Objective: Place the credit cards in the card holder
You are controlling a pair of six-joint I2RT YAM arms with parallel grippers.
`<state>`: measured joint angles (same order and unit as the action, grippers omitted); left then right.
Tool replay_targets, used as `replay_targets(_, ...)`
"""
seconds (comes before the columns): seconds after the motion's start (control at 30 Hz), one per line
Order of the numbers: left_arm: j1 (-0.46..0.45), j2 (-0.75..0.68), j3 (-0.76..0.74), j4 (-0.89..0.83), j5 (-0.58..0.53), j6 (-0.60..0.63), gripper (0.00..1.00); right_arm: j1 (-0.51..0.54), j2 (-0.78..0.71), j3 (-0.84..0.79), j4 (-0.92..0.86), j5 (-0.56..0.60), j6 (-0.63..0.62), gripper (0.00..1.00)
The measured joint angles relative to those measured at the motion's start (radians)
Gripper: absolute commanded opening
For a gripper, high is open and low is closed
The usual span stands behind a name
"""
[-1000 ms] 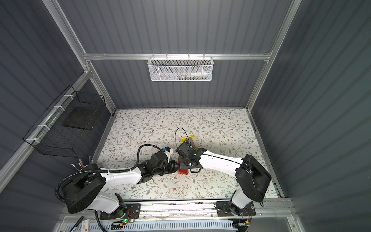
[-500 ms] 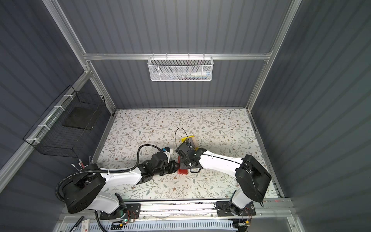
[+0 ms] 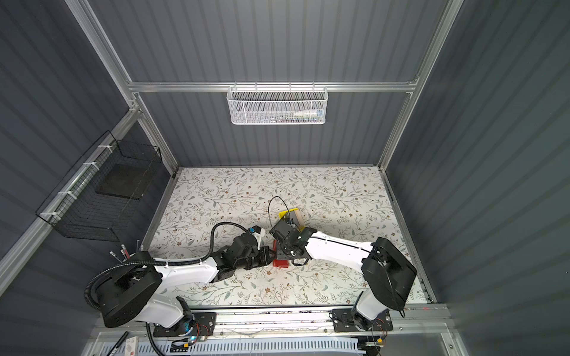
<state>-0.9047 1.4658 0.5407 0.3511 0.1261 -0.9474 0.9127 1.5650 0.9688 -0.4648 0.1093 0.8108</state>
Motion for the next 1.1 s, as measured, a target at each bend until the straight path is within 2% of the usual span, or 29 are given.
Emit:
replay_targets(0.27,0.000,0.000,-0.017,0.008,-0.004,-0.011,0.05,0.006,0.014,0.000,0.003,-0.001,0.000,0.05)
replay_targets(0.6,0.000,0.000,-0.032,-0.003,-0.026,-0.018,0.05,0.005,0.015,0.000,-0.046,0.053,0.001,0.05)
replay_targets(0.73,0.000,0.000,-0.032,0.000,-0.026,-0.019,0.16,0.005,0.015,0.000,-0.045,0.053,0.001,0.05)
replay_targets(1.1,0.000,0.029,-0.039,0.002,-0.023,-0.042,0.31,0.023,0.014,0.000,-0.035,0.057,-0.004,0.04)
